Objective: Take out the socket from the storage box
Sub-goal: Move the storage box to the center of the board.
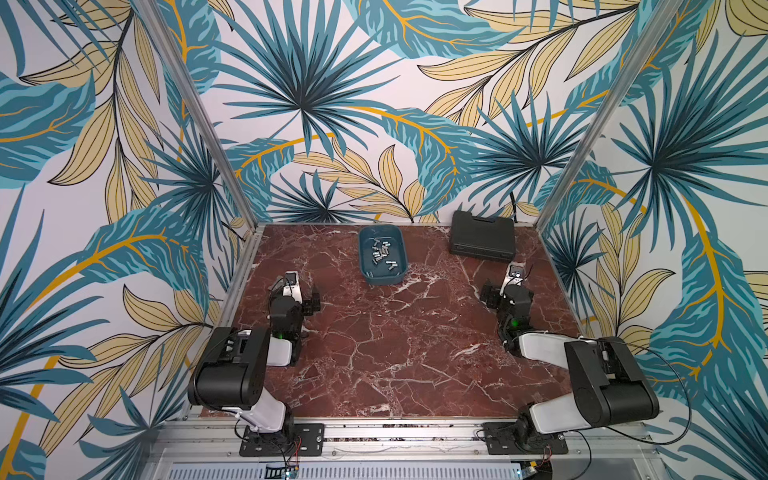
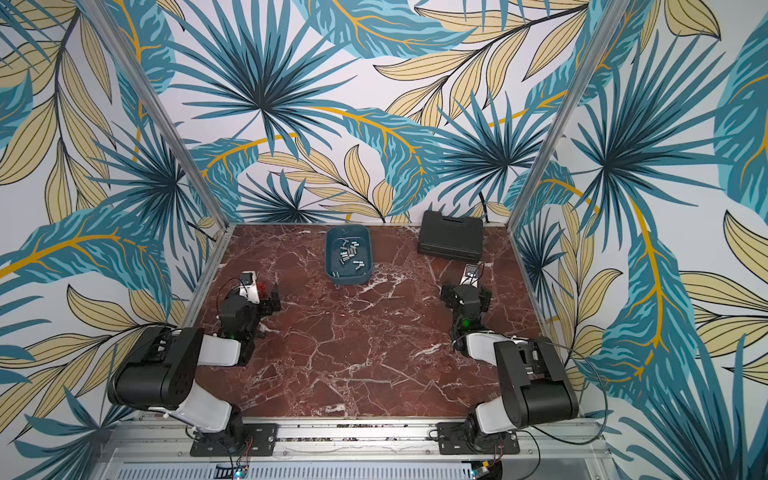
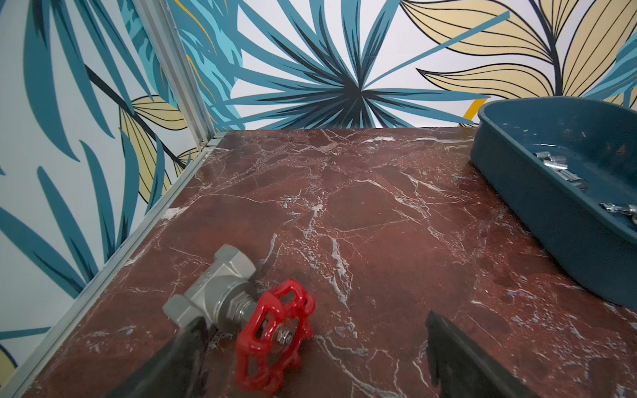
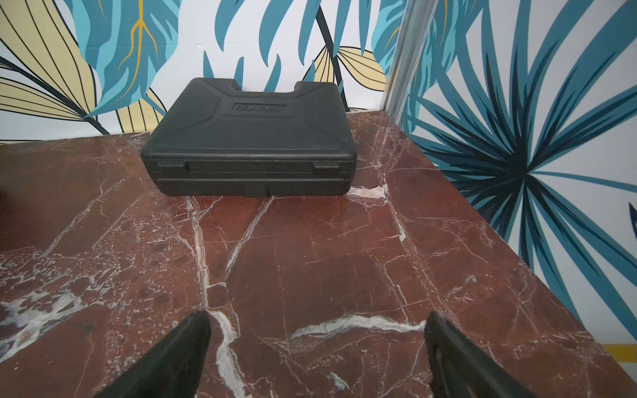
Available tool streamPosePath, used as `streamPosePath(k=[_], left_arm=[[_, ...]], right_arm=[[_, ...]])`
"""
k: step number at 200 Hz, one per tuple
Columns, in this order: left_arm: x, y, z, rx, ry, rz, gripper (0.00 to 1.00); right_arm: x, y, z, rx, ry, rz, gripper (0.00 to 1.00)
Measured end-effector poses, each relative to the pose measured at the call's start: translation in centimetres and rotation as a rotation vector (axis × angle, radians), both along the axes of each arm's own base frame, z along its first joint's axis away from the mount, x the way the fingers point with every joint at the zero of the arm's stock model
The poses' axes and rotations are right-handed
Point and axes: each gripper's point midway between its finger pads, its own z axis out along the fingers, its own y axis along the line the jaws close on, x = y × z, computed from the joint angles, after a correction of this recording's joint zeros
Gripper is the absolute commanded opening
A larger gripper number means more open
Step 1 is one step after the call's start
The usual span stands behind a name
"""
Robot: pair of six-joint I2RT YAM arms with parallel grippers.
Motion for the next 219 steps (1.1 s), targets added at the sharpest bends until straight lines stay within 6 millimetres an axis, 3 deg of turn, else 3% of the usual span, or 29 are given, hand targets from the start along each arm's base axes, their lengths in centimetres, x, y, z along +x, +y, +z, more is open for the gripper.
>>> streamPosePath(k=[187, 219], left_arm=[[-0.1, -0.2, -0.3, -0.007, 0.014, -0.011, 1.0], [-0.4, 0.0, 1.0, -0.014, -0.002, 0.005, 1.0]], right_arm=[[0.0, 0.0, 0.0, 0.0, 0.0, 0.0, 1.0], [0.0, 0.0, 0.0, -0.001, 0.001, 0.003, 1.0]])
